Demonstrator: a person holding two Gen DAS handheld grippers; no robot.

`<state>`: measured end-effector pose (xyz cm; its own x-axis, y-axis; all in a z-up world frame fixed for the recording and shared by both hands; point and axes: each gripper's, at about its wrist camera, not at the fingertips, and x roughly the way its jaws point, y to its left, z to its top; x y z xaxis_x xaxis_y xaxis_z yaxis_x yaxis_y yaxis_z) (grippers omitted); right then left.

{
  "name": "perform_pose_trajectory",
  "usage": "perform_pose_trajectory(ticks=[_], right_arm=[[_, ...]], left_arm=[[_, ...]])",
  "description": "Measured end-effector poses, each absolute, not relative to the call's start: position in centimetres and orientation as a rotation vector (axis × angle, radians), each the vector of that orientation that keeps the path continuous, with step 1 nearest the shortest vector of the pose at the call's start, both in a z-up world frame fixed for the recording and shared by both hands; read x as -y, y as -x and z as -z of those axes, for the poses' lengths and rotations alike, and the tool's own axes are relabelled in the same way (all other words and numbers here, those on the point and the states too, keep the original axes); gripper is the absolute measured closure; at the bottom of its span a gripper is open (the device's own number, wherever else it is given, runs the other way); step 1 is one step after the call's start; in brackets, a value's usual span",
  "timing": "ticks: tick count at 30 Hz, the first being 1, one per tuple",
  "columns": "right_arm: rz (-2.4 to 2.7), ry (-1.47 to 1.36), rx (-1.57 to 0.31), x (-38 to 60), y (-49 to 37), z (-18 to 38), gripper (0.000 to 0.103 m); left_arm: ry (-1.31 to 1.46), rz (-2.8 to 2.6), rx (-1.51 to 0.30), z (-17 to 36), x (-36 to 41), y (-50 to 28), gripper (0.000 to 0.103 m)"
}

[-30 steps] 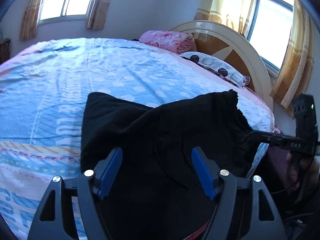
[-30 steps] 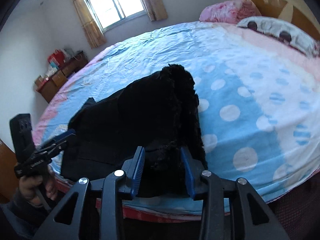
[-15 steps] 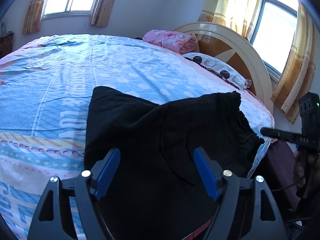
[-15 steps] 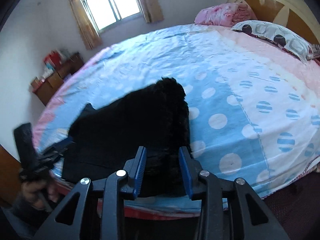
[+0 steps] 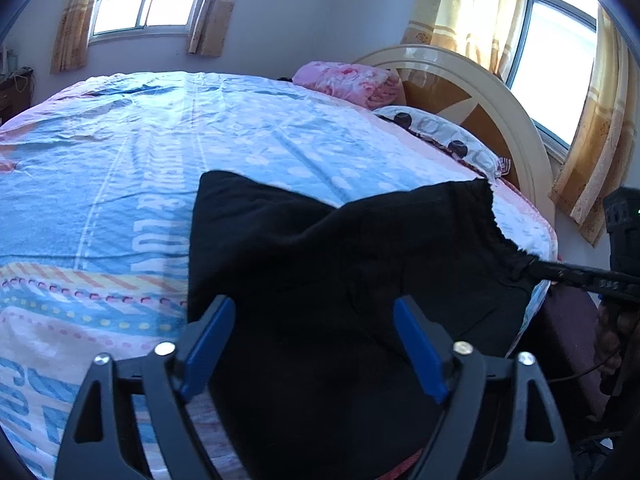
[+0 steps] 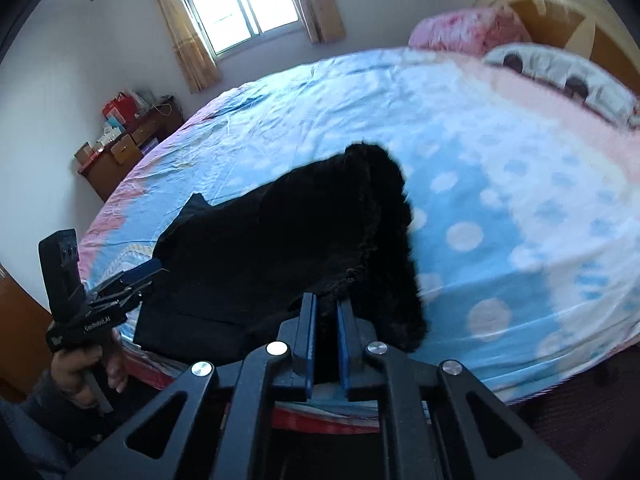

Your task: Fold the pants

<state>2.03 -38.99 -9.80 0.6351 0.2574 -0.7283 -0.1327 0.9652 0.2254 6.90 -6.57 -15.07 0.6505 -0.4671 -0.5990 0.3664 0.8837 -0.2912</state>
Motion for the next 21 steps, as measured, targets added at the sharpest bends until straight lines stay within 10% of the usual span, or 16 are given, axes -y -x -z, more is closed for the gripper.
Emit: perform_pose_trajectory(ticks=[6, 15, 21], right_arm=[[-0.170, -0.083, -0.951, 39.0, -3.1, 12.8, 0.091], [-0.278, -0.122, -0.824, 38.0, -5.2, 4.3, 0.056], [-0.587, -0.131, -0.947, 28.7, -13.7, 5.9, 0.056]], left_arm=[[0.131, 0.476, -0.738, 15.6, 6.8, -6.9, 0.017], [0.118, 0.467, -0.719, 15.1, 5.3, -5.3, 0.012], [0.061, 0.457, -0.723, 16.1, 6.0, -5.3, 0.012]])
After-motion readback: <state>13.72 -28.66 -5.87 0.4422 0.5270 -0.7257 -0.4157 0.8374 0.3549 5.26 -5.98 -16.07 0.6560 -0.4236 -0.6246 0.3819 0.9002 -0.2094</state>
